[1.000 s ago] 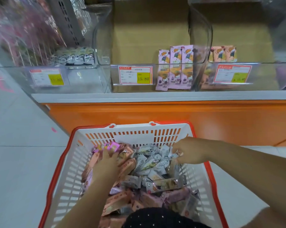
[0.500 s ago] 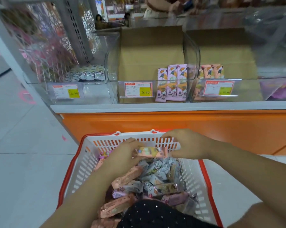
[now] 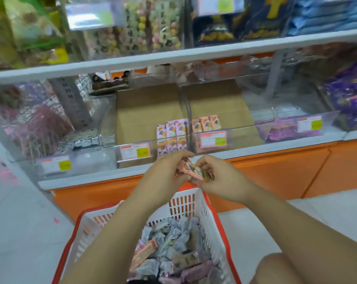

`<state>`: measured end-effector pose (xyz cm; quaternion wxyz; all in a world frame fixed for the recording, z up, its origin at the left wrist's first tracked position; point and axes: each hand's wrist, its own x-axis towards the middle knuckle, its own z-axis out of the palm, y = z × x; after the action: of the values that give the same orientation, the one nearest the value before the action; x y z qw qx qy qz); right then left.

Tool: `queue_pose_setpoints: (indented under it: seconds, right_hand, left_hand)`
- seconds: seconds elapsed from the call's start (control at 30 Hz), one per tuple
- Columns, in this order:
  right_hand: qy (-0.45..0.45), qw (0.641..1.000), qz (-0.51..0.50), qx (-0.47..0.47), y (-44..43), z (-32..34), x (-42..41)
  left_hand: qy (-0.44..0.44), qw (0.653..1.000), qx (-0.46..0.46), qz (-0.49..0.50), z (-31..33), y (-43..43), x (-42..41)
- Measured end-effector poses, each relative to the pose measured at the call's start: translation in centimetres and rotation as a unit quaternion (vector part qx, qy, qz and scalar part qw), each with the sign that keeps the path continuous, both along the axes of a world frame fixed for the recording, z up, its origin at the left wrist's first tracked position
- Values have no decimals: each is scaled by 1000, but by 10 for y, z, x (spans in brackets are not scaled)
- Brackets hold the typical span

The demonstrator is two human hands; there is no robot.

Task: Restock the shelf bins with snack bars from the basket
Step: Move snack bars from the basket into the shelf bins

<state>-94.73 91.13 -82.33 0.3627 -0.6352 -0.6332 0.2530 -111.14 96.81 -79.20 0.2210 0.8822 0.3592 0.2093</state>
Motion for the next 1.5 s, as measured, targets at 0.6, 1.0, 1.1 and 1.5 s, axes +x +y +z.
queue_pose_setpoints:
  seconds: [0.6,1.0,1.1,1.5]
  right_hand:
    - [93,940,-284,164,11,8,48]
    - [-253,899,-356,-17,110,47,104]
    - [-230,901,-363,-68,119,40,106]
    - [-225,918,-261,-196,115,42,115]
  left_hand:
    - [97,969,92,206,-21,23,93]
    - [74,972,82,206,-36,47,99]
    - [65,973,80,207,-36,48,100]
    - [89,973,76,198,-35,45,97]
